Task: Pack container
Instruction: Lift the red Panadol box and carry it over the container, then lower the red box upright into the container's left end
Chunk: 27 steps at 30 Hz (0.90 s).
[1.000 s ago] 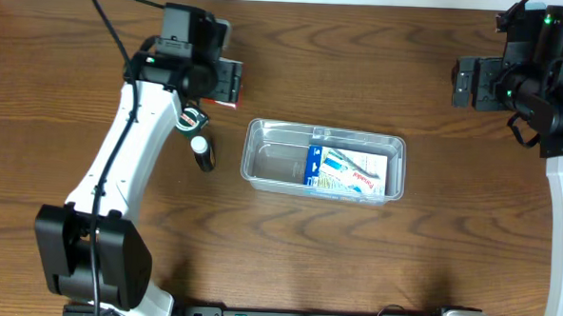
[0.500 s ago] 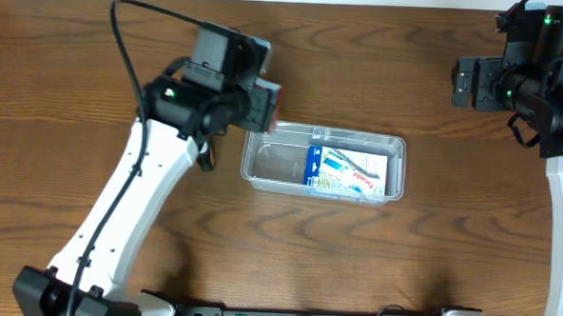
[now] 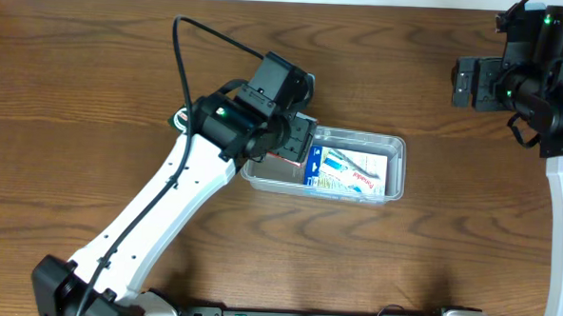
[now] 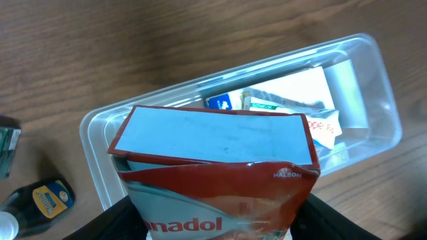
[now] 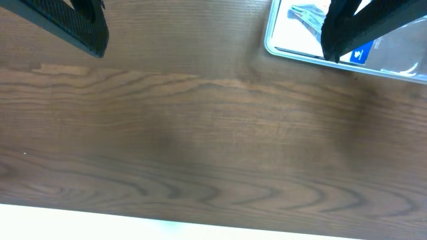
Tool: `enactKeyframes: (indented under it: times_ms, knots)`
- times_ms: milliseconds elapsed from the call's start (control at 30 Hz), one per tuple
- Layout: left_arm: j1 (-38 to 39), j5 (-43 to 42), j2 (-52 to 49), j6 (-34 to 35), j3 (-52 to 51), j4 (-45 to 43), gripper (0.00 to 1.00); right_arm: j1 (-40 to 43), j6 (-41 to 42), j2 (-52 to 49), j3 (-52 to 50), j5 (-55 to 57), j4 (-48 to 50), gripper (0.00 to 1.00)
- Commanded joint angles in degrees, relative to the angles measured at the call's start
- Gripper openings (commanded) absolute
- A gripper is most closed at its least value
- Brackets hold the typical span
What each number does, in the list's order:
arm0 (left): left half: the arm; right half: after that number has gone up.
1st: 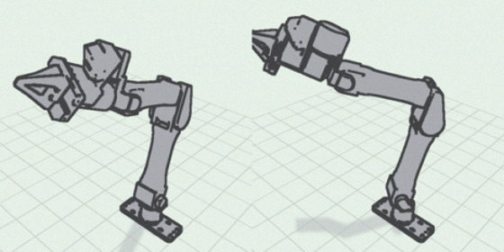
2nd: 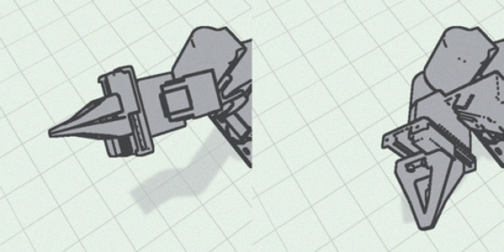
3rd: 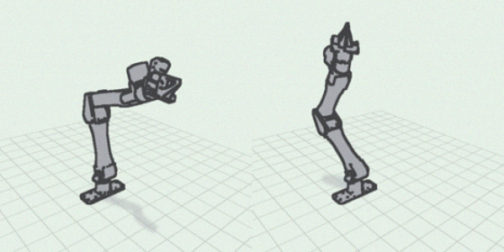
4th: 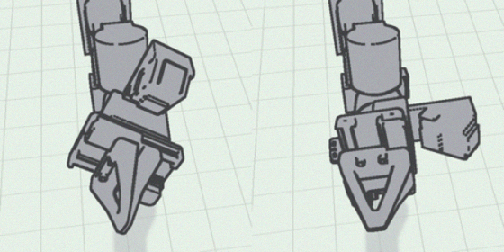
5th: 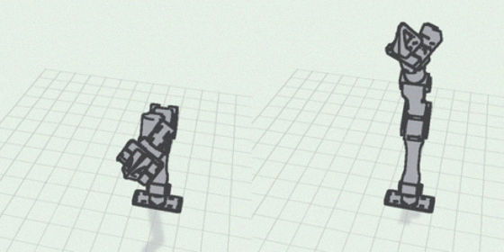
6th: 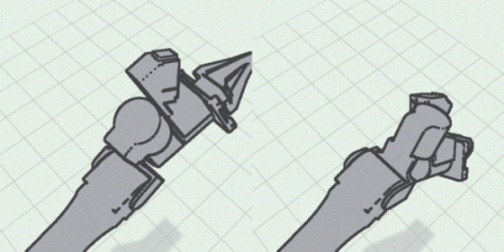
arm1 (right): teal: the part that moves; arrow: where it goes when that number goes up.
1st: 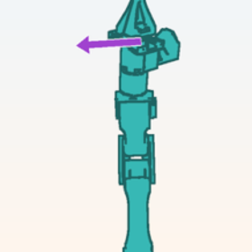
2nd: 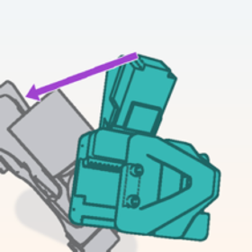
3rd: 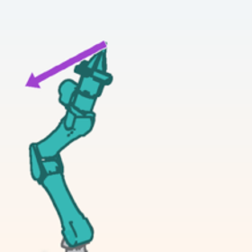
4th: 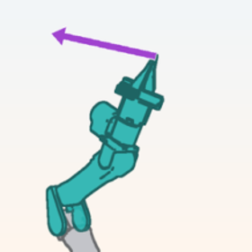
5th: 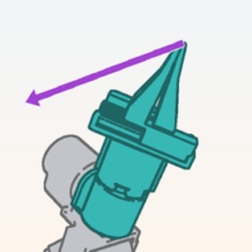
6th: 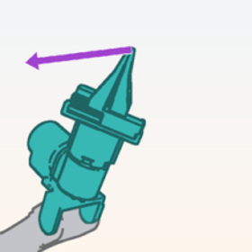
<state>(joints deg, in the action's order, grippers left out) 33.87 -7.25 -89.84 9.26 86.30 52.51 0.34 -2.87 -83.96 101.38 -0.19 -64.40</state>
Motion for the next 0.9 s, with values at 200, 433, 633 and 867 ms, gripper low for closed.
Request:
enactKeyframes:
  times_ms: [200, 433, 633, 867]
  knots:
    - [0.2, 1.7, -6.6, 2.1, 0.2, 0.5, 0.65, 0.3, 0.9, 0.0, 0.0, 0.4, 0.0, 0.99]
    - [0.2, 1.7, -11.3, 2.5, 0.2, 0.7, 0.66, 0.3, 0.9, 0.0, 0.0, 0.4, 0.0, 0.99]
    - [0.2, 1.7, -13.9, 2.5, 0.2, 0.6, 0.65, 0.3, 0.9, 0.0, 0.0, 0.4, 0.0, 0.99]
    - [0.2, 1.7, -17.0, 2.5, 0.2, 0.6, 0.65, 0.3, 0.9, 0.0, 0.0, 0.4, 0.0, 0.99]
